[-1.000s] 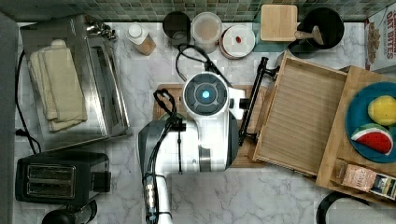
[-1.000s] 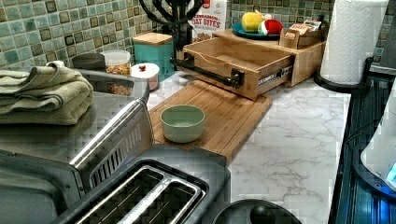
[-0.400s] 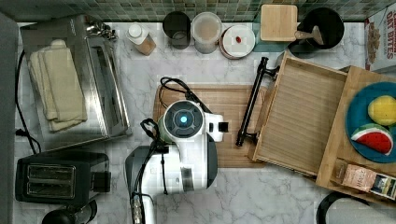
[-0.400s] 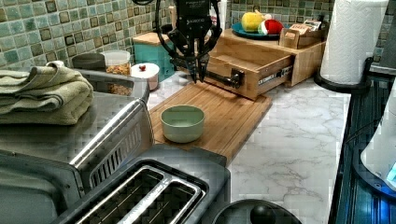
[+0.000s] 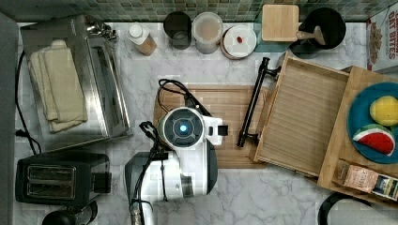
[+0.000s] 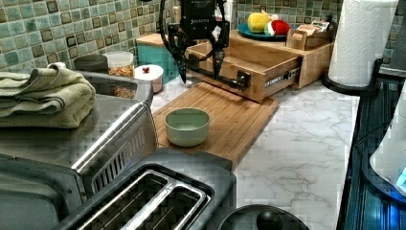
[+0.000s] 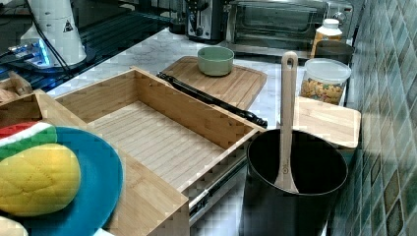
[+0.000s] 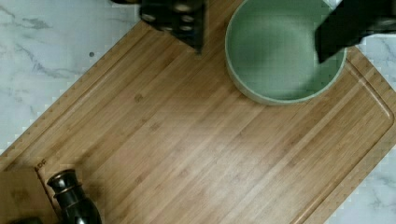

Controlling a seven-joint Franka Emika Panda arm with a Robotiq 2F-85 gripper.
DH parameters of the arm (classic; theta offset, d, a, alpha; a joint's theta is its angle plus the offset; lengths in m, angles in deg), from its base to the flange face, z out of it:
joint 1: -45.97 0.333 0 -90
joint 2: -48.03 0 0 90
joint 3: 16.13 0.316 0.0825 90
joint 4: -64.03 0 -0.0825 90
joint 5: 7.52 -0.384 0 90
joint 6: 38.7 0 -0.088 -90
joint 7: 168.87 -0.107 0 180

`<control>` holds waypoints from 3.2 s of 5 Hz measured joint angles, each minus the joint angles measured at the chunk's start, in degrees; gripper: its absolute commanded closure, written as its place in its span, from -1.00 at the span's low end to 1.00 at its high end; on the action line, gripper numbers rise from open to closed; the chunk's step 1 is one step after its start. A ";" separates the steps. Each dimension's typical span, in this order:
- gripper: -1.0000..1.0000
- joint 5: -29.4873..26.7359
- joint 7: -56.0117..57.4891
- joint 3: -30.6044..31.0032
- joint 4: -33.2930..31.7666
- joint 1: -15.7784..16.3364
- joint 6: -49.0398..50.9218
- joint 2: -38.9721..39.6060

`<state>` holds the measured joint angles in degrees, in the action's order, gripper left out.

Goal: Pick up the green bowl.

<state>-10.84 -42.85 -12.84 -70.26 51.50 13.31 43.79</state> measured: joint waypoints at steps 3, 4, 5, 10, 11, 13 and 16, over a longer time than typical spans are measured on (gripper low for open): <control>-1.00 -3.78 0.01 0.56 0.00 0.02 -1.54 2.76; -1.00 -3.78 0.00 0.49 -0.90 0.03 -5.29 4.77; -1.00 -3.75 0.01 0.52 -2.91 0.02 -5.88 5.04; -1.00 -0.69 -0.80 1.87 -6.71 0.37 -13.99 11.26; 1.00 -0.70 -0.80 2.57 -7.50 0.38 -15.64 12.55; 1.00 -0.70 -8.20 2.63 -7.50 1.56 -16.03 11.45; 1.00 -0.70 -8.87 2.75 -9.18 1.65 -21.77 8.62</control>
<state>-11.53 -51.72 -10.09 -79.44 53.15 -8.46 52.40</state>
